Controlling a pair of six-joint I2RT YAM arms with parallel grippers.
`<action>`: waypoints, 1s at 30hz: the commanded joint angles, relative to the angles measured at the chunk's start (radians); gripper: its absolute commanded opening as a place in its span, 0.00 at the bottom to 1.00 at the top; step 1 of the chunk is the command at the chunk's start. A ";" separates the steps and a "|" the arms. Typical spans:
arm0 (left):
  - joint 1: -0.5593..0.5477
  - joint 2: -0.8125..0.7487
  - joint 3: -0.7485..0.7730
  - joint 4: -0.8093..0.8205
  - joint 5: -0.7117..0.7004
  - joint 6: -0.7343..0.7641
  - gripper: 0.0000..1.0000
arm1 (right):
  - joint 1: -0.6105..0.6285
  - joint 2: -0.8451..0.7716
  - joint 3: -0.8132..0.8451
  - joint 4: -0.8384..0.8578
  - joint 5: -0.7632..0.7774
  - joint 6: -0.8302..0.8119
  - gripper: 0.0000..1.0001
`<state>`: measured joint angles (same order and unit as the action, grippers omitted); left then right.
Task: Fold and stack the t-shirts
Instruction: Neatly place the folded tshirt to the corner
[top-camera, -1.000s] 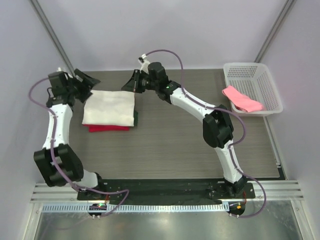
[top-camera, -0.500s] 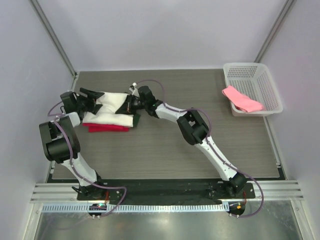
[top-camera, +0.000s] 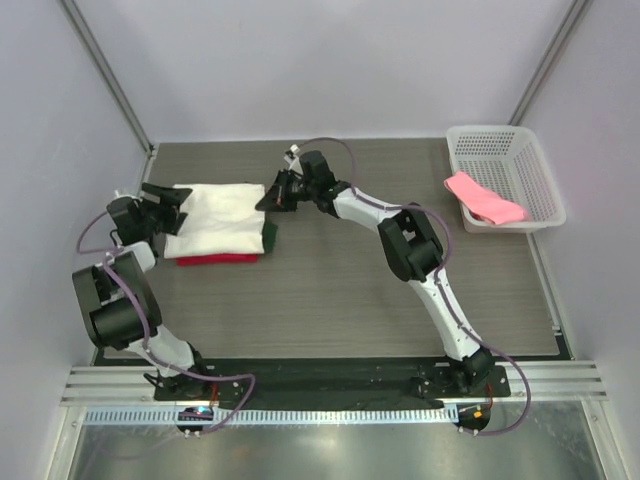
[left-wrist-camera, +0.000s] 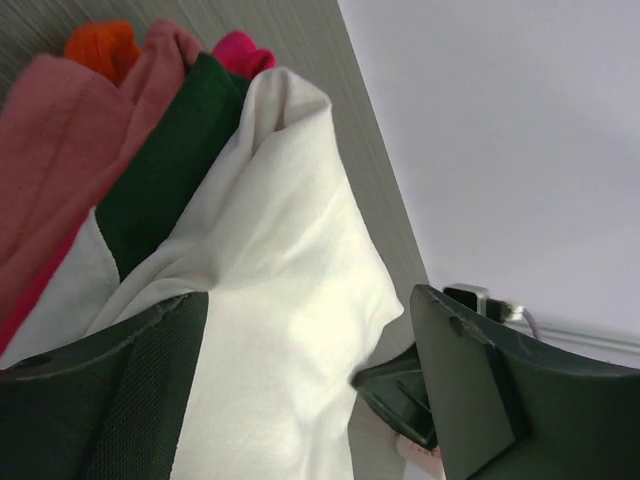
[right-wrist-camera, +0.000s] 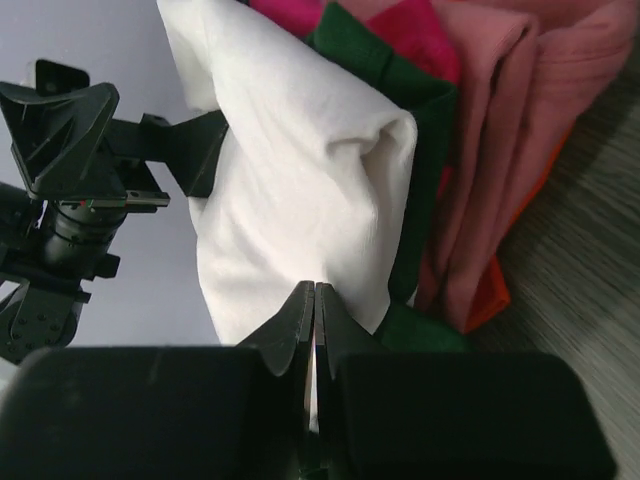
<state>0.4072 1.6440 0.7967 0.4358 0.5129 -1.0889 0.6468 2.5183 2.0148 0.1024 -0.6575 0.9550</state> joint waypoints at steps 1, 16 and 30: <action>0.030 -0.133 -0.024 0.014 -0.106 0.101 0.84 | -0.010 -0.163 -0.030 -0.079 0.039 -0.104 0.07; -0.171 -0.426 0.154 -0.362 -0.306 0.297 0.88 | -0.194 -0.648 -0.408 -0.303 0.245 -0.353 0.29; -0.772 -0.290 0.404 -0.643 -0.686 0.532 0.86 | -0.397 -1.084 -0.789 -0.449 0.545 -0.476 0.77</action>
<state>-0.3256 1.3041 1.1557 -0.1398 -0.0597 -0.6338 0.2874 1.5120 1.2907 -0.3332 -0.1947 0.4984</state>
